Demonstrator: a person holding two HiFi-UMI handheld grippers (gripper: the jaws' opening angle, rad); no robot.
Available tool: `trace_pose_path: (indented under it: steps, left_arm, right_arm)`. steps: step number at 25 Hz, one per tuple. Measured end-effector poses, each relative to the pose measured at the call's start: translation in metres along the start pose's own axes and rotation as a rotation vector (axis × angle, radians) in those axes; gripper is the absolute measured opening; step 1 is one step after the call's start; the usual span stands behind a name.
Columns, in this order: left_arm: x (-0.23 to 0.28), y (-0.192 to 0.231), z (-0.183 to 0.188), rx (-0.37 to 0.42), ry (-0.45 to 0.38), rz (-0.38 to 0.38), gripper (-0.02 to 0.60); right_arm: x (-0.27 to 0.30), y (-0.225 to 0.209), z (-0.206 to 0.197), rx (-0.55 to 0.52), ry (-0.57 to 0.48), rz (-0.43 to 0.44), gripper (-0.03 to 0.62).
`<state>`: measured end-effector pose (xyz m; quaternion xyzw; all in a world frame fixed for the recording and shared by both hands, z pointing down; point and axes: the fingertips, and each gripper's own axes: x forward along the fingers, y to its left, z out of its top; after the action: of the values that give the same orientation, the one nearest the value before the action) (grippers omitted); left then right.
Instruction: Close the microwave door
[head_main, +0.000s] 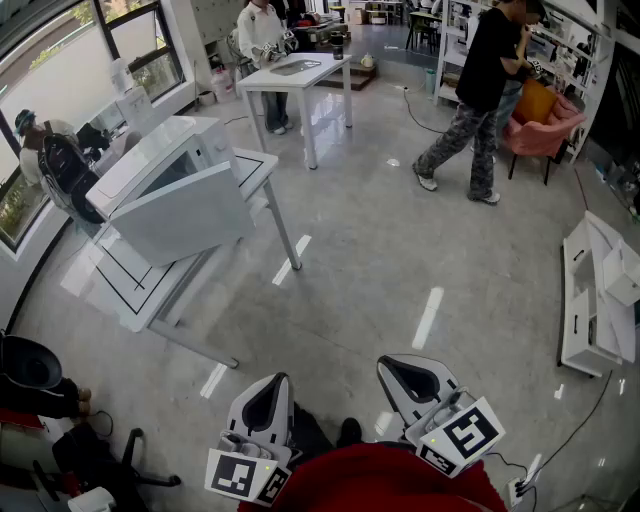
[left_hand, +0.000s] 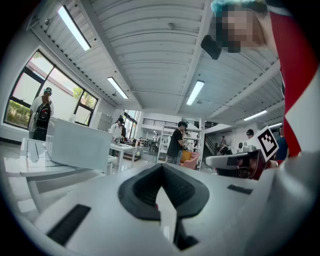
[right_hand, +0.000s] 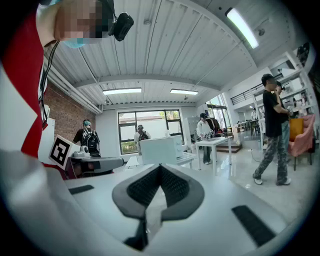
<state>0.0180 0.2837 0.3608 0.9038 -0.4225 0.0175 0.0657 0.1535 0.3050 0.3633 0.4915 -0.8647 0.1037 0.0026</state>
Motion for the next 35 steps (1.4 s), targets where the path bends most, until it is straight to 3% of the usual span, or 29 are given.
trace_pose_path:
  steps: [17,35]
  left_arm:
    - [-0.002,0.001,-0.006,-0.013,0.014,0.008,0.009]
    - [0.004,0.007,-0.004,-0.005,0.012,0.05,0.009]
  right_arm:
    - [0.001,0.004,-0.007,0.05,0.005,0.044,0.015]
    - [0.014,-0.005,-0.01,0.007,0.047,0.039,0.015]
